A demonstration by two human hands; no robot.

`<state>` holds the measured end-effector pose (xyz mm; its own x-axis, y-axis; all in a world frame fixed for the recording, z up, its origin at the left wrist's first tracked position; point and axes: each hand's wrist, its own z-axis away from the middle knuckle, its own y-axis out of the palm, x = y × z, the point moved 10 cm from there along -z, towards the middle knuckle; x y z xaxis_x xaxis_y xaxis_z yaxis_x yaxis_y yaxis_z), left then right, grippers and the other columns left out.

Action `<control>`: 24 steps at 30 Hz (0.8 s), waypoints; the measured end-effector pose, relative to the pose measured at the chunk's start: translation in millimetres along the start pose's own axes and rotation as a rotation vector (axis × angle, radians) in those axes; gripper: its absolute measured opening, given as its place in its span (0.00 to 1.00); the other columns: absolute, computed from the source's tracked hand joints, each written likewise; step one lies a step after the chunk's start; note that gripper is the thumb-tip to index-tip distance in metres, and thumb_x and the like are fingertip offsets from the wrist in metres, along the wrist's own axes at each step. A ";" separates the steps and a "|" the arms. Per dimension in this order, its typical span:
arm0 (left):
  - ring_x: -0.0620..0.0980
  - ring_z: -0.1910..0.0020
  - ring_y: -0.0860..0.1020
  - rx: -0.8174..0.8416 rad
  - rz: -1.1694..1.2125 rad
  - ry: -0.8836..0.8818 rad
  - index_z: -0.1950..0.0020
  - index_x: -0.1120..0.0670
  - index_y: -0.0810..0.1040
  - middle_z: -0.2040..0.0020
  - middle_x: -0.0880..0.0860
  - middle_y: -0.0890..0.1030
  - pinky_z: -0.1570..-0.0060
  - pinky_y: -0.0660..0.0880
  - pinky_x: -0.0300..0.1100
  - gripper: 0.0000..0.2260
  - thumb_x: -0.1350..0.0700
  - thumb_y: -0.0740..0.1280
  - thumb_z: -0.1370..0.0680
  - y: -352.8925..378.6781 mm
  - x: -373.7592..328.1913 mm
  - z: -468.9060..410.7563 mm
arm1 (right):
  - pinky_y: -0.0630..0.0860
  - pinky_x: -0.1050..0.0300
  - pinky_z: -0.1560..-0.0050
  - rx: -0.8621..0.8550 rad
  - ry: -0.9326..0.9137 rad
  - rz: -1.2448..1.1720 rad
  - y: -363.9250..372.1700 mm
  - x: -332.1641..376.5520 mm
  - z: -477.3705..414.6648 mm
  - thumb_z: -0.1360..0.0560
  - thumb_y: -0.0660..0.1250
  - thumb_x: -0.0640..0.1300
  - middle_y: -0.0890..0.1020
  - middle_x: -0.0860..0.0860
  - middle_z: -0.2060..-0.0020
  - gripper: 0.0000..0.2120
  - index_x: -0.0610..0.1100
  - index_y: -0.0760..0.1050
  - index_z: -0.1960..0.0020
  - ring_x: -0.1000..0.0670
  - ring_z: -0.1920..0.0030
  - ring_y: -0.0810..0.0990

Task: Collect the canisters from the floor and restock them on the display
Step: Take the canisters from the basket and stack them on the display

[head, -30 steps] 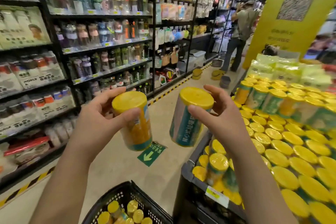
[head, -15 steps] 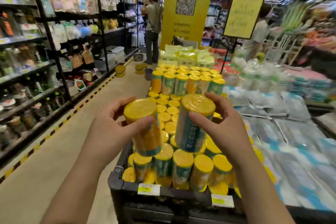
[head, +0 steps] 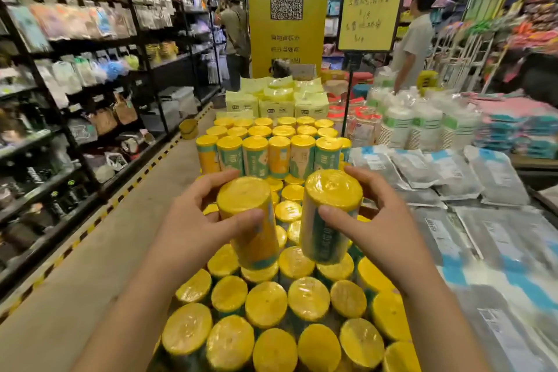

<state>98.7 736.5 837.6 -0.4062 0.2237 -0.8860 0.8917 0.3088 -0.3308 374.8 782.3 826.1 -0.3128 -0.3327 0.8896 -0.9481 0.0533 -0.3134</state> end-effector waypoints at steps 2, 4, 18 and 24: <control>0.32 0.43 0.78 0.001 0.004 -0.016 0.32 0.42 0.77 0.39 0.39 0.79 0.57 0.75 0.24 0.33 0.46 0.80 0.36 16.7 7.0 -11.5 | 0.73 0.68 0.46 0.016 0.002 0.008 -5.2 -14.6 -15.8 0.36 0.81 0.57 0.77 0.69 0.41 0.34 0.63 0.73 0.33 0.69 0.42 0.75; 0.36 0.41 0.78 0.004 0.002 -0.048 0.32 0.41 0.76 0.37 0.40 0.79 0.55 0.76 0.25 0.33 0.46 0.80 0.36 30.1 17.2 -21.9 | 0.75 0.65 0.44 0.039 0.009 0.014 -6.4 -27.0 -30.6 0.37 0.81 0.58 0.78 0.68 0.41 0.34 0.64 0.73 0.33 0.68 0.41 0.76; 0.38 0.39 0.78 0.026 -0.046 -0.087 0.34 0.38 0.77 0.38 0.39 0.80 0.42 0.79 0.40 0.31 0.45 0.81 0.35 28.7 59.1 -70.7 | 0.74 0.73 0.52 0.167 -0.025 -0.024 62.8 -41.6 -84.7 0.36 0.81 0.59 0.76 0.66 0.38 0.35 0.64 0.72 0.32 0.69 0.41 0.75; 0.34 0.42 0.77 -0.018 -0.130 -0.124 0.35 0.38 0.78 0.41 0.37 0.80 0.51 0.78 0.30 0.29 0.44 0.81 0.35 -11.8 94.7 -105.6 | 0.74 0.76 0.53 0.193 -0.038 -0.042 115.1 -33.9 -111.5 0.36 0.82 0.57 0.76 0.68 0.40 0.36 0.60 0.72 0.31 0.71 0.42 0.74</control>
<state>28.6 851.7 791.9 -0.4893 0.0653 -0.8697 0.8291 0.3442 -0.4406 270.0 904.7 796.9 -0.2676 -0.3663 0.8912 -0.9307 -0.1412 -0.3375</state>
